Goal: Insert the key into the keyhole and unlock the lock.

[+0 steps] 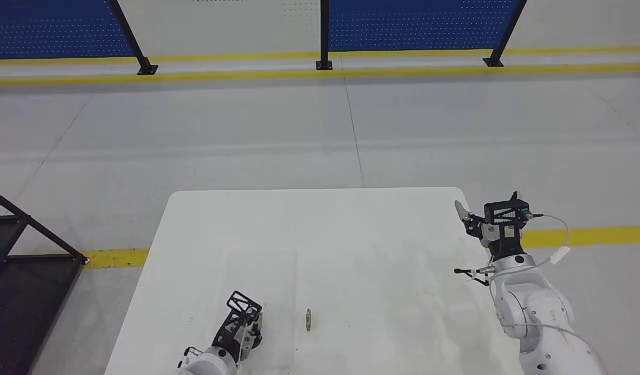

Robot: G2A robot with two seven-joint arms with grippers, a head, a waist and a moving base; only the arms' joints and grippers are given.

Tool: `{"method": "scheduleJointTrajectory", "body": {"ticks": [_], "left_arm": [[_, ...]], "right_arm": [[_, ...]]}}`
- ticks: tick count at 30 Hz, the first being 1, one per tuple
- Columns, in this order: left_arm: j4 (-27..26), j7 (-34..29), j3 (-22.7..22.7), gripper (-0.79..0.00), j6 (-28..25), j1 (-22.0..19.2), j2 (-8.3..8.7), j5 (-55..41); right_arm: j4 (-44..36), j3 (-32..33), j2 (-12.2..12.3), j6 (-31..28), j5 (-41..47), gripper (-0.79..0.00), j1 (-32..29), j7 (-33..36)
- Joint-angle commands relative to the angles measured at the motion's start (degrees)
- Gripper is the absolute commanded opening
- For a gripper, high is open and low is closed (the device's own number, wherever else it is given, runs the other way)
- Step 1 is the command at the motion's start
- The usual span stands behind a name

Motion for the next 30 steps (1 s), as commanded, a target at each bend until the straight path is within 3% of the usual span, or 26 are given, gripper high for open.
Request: {"method": "scheduleJointTrajectory", "body": {"ticks": [1, 3, 5, 18, 30], "left_arm": [[0.01, 0.3, 0.0, -0.477, 0.0, 0.03, 0.04, 0.4], [0.0, 0.48, 0.04, -0.425, 0.03, 0.11, 0.06, 0.43], [-0.06, 0.54, 0.04, -0.425, -0.02, 0.1, 0.1, 0.67], [0.9, 0.57, 1.82, -0.483, 1.63, -0.72, 0.07, 4.2], [0.78, 0.12, 1.58, -0.686, 1.93, -0.69, 0.12, 3.15]], "right_arm": [[0.0, 0.0, 0.0, 0.0, 0.0, 0.0, 0.0, 0.0], [0.0, 0.0, 0.0, 0.0, 0.0, 0.0, 0.0, 0.0], [0.0, 0.0, 0.0, 0.0, 0.0, 0.0, 0.0, 0.0], [0.0, 0.0, 0.0, 0.0, 0.0, 0.0, 0.0, 0.0], [0.0, 0.0, 0.0, 0.0, 0.0, 0.0, 0.0, 0.0]]}}
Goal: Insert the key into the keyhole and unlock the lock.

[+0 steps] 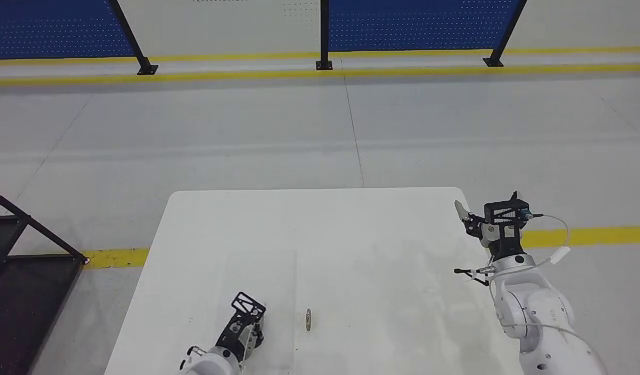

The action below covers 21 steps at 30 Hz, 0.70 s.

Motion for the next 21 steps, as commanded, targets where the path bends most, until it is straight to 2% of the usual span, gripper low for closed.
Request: {"method": "scheduleJointTrajectory", "body": {"ticks": [1, 3, 4, 15, 21], "left_arm": [[-0.18, 0.05, -0.35, -0.699, -0.13, 0.21, 0.06, -0.28], [-0.37, 0.11, -0.63, -0.736, -0.16, 0.36, 0.11, -0.29], [-0.5, 0.25, -0.77, -0.785, -0.09, 0.47, 0.13, -0.38], [-2.91, 3.86, -2.32, -0.785, -0.24, 2.81, 0.35, -2.56], [-8.01, 11.04, -4.6, -0.785, -0.98, 7.81, 0.67, -5.35]], "right_arm": [[0.0, 0.0, 0.0, 0.0, 0.0, 0.0, 0.0, 0.0], [0.0, 0.0, 0.0, 0.0, 0.0, 0.0, 0.0, 0.0], [0.0, 0.0, 0.0, 0.0, 0.0, 0.0, 0.0, 0.0], [0.0, 0.0, 0.0, 0.0, 0.0, 0.0, 0.0, 0.0], [0.0, 0.0, 0.0, 0.0, 0.0, 0.0, 0.0, 0.0]]}}
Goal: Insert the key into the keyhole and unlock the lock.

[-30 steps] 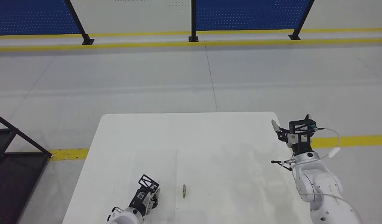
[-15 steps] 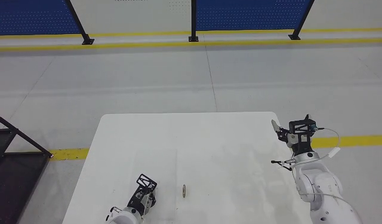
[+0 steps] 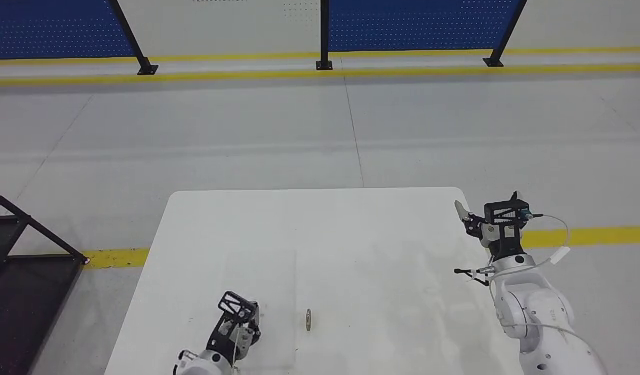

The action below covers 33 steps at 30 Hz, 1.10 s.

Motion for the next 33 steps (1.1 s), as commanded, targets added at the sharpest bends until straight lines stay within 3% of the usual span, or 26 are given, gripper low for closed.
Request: {"method": "scheduleJointTrajectory", "body": {"ticks": [1, 5, 9, 13, 22, 26, 33], "left_arm": [[-1.98, 4.92, -1.3, -0.785, -1.42, 2.73, 0.24, -0.84], [-2.62, 16.23, -4.44, -0.785, -5.12, 7.19, 0.72, -2.73], [-1.31, 29.46, -7.07, -0.785, -12.38, 9.44, 1.26, -4.87], [1.84, 40.44, -8.88, -0.785, -19.13, 9.44, 1.88, -3.07], [9.77, 60.22, -9.27, -0.785, -26.45, 5.97, 2.64, 0.83], [13.08, 64.36, -9.25, -0.785, -28.71, 4.0, 2.9, 1.3], [13.08, 64.36, -9.25, -0.785, -28.71, 4.0, 2.9, 1.3]], "right_arm": [[0.0, 0.0, 0.0, 0.0, 0.0, 0.0, 0.0, 0.0], [0.0, 0.0, 0.0, 0.0, 0.0, 0.0, 0.0, 0.0], [0.0, 0.0, 0.0, 0.0, 0.0, 0.0, 0.0, 0.0], [0.0, 0.0, 0.0, 0.0, 0.0, 0.0, 0.0, 0.0], [0.0, 0.0, 0.0, 0.0, 0.0, 0.0, 0.0, 0.0], [-1.03, -1.16, -0.16, 0.15, -1.35, 0.0, -0.42, 1.13], [-7.96, -4.74, -0.18, -5.22, -4.45, 0.0, -5.06, 4.33]]}}
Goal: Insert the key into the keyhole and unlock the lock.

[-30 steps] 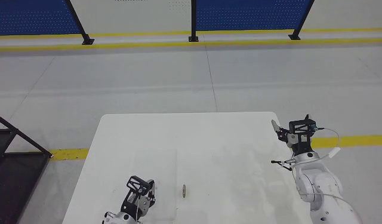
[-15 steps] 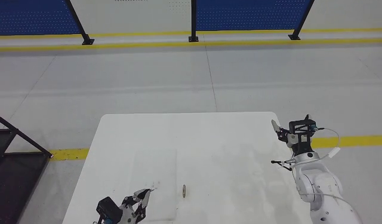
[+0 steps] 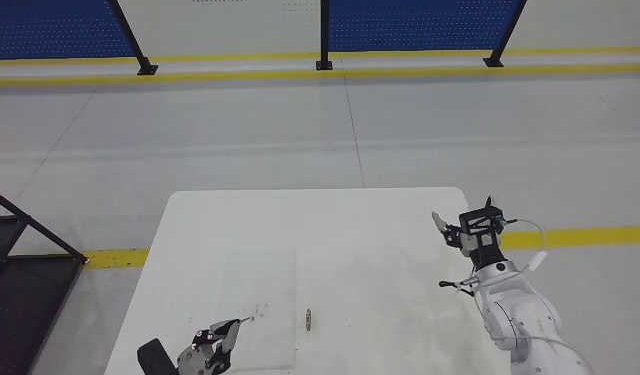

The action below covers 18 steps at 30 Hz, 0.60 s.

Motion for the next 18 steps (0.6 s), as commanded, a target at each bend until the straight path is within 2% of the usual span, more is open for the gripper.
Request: {"method": "scheduleJointTrajectory", "body": {"ticks": [1, 3, 14, 18], "left_arm": [[0.0, 0.0, 0.0, -0.785, 0.0, 0.0, 0.0, 0.0], [0.0, 0.0, 0.0, -0.785, 0.0, 0.0, 0.0, 0.0], [0.0, 0.0, 0.0, -0.785, 0.0, 0.0, 0.0, 0.0], [0.13, -0.76, 0.48, -0.785, -0.25, -0.81, 0.01, -1.56]], "right_arm": [[-2.49, -1.06, 0.11, -2.95, -1.24, 0.0, -2.26, 0.57], [-4.16, -1.01, 0.26, -5.0, -1.99, 0.0, -4.29, 0.29], [-4.16, -1.01, 0.26, -5.0, -1.99, 0.0, -4.29, 0.29], [-3.64, -4.88, 0.25, -8.12, -5.82, 0.0, -4.96, 0.29]]}}
